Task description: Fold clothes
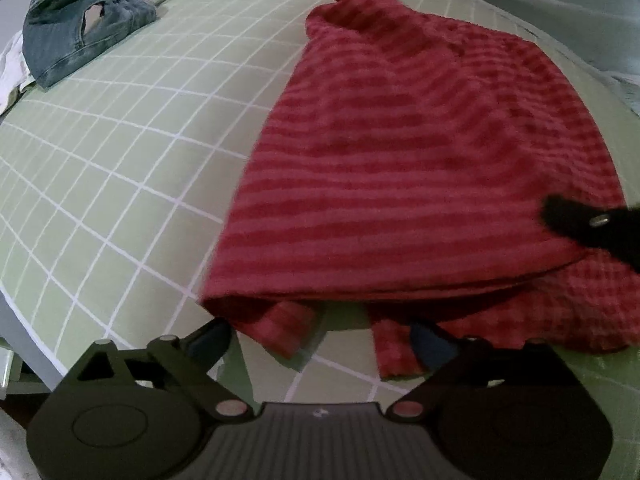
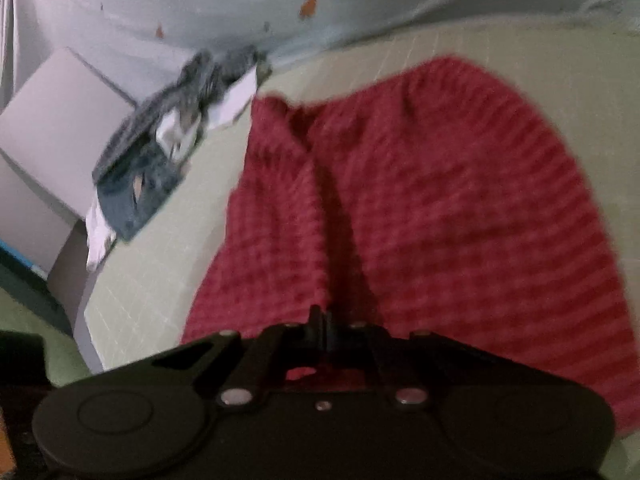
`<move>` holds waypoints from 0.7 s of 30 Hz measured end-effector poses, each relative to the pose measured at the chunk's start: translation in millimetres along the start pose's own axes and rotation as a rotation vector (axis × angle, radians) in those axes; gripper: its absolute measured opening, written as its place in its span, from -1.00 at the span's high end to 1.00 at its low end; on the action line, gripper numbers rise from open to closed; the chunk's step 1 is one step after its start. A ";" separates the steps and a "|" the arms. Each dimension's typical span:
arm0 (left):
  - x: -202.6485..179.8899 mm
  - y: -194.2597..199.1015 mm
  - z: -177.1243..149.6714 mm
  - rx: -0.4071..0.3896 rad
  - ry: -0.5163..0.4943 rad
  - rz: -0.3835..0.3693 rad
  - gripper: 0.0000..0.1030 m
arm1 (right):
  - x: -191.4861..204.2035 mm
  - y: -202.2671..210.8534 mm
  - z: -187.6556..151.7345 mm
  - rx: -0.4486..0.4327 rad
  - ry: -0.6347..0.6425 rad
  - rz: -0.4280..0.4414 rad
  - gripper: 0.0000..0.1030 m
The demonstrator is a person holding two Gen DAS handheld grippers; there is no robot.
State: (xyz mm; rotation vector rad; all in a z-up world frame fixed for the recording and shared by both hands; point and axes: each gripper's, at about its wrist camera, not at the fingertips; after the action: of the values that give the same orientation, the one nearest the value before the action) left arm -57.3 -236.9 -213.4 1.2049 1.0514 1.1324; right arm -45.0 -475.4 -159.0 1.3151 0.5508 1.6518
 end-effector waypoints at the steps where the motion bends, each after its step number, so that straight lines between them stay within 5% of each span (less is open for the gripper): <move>1: 0.6 0.0 0.3 0.002 -0.003 0.003 -0.89 | -5.4 10.5 -0.1 -0.028 -0.020 -0.009 0.97; 8: 15.8 -1.4 1.1 0.018 0.018 0.012 -0.97 | -52.9 66.4 -8.7 -0.153 -0.163 -0.112 0.97; 21: 30.7 1.4 -8.7 0.036 0.041 0.036 -0.97 | -95.5 73.6 -71.6 -0.054 -0.328 -0.210 0.97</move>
State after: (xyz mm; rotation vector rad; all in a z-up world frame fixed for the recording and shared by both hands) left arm -61.6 -205.3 -212.9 1.2376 1.0887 1.1743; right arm -139.0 -578.5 -172.8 1.4015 0.4263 1.2404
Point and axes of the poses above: each gripper's, at about its wrist camera, not at the fingertips, and y roughly against the way its jaws point, x to its left, z to its top, and after that the axes turned 15 degrees about x, right-handed
